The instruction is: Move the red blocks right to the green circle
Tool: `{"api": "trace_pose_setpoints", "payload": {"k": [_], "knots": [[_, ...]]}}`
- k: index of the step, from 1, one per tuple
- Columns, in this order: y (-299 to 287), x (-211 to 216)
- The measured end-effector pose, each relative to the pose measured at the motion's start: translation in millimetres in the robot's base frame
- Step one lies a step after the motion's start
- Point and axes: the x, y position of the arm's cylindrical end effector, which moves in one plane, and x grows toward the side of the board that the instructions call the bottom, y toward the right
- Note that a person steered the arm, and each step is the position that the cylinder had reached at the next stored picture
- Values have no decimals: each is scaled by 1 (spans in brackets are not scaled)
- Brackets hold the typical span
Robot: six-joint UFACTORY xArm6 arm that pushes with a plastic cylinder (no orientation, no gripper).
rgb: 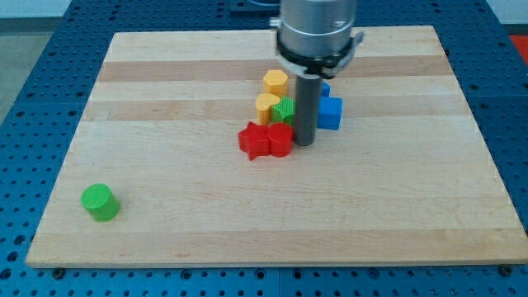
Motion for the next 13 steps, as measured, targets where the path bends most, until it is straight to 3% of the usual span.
{"api": "trace_pose_setpoints", "payload": {"k": [5, 10, 11, 13], "knots": [[-119, 3], [-191, 62], [-192, 63], [-144, 23]]}}
